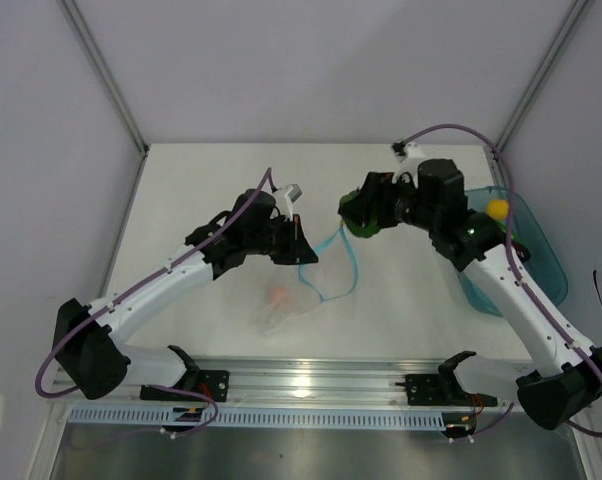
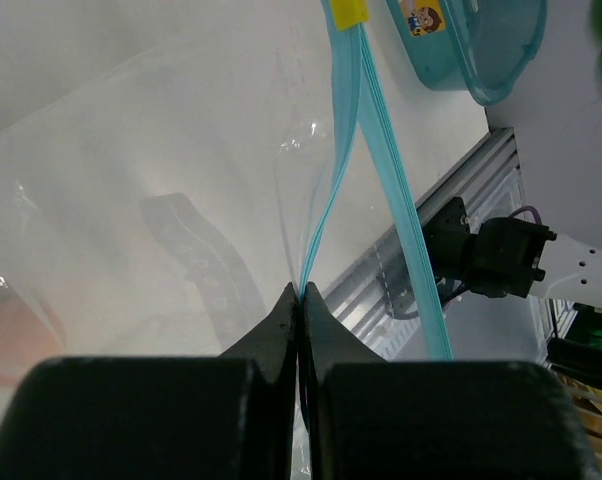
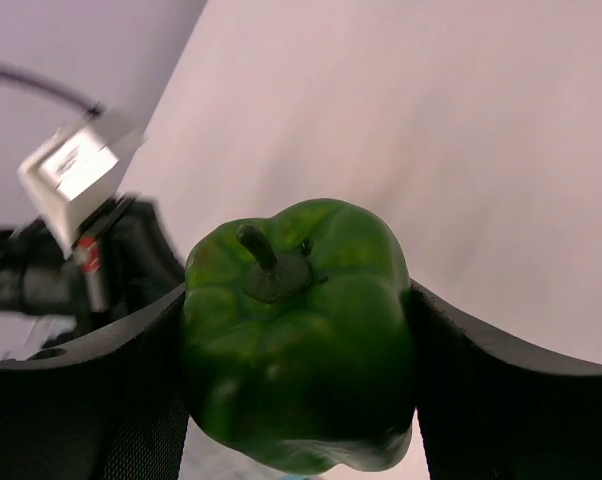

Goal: Place the food in the zip-top bag and seal the zipper
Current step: Pick up the fake vegetable from the bin, then place the fake vegetable in the zipper food storage bag.

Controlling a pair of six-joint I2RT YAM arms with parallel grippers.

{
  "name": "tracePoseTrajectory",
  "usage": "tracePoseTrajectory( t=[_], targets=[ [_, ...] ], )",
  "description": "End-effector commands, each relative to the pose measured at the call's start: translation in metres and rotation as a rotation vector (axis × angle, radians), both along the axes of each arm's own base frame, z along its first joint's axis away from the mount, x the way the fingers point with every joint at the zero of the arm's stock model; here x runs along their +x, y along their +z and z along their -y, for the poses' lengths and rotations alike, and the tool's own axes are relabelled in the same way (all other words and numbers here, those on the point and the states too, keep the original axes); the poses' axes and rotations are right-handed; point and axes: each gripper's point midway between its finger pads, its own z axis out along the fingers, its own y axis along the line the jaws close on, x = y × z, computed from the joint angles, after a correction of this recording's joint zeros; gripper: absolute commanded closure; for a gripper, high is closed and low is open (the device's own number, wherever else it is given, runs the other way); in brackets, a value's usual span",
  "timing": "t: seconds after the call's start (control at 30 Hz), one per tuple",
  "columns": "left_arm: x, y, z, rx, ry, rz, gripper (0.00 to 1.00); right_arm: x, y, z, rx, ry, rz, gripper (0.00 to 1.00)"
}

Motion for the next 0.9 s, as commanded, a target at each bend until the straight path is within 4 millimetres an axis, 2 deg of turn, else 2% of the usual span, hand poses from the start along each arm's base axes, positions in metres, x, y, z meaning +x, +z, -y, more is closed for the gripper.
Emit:
tracePoseTrajectory(
  t=[0.0,0.03,0.1,0.13,0.27,0.33,0.4,0.57,0.67,0.7,0.77,0.87],
  targets=[
    [0.001,0.043,0.006,-0.088,0.007,0.075,0.99,-0.031,-0.007,-0.045,0.050,0.130,-0.052,0.65],
    [0.001,0.046,0.005,-0.092,0.009,0.079,0.99,-0.043,-0.012,-0.060,0.050,0.177,-0.059,0.65],
    [0.000,0.048,0.005,-0.100,0.010,0.078,0.99,-0.050,-0.023,-0.073,0.035,0.198,-0.086,0.65],
    [0.000,0.048,0.005,-0.102,0.009,0.077,0.99,-0.062,-0.030,-0.083,0.020,0.234,-0.101,0.65],
    [0.001,0.050,0.003,-0.097,0.020,0.085,1.00,-0.078,-0.045,-0.090,-0.049,0.219,-0.105,0.65],
    [0.002,0.056,0.004,-0.107,0.021,0.093,0.99,-0.083,-0.046,-0.089,-0.039,0.215,-0.102,0.65],
    [0.002,0.059,0.007,-0.126,0.019,0.088,0.99,-0.091,-0.057,-0.090,-0.043,0.230,-0.125,0.64],
    [0.003,0.063,0.009,-0.133,0.019,0.091,1.00,-0.100,-0.073,-0.081,-0.076,0.202,-0.145,0.62],
    [0.003,0.065,0.009,-0.136,0.022,0.096,0.99,-0.104,-0.082,-0.073,-0.096,0.185,-0.151,0.54],
    [0.004,0.066,0.009,-0.139,0.024,0.098,1.00,-0.104,-0.084,-0.072,-0.103,0.184,-0.152,0.45],
    [0.004,0.067,0.009,-0.142,0.023,0.100,0.99,-0.106,-0.089,-0.066,-0.122,0.173,-0.161,0.36],
    [0.003,0.069,0.008,-0.144,0.023,0.103,0.99,-0.104,-0.086,-0.060,-0.131,0.148,-0.144,0.07]
  ],
)
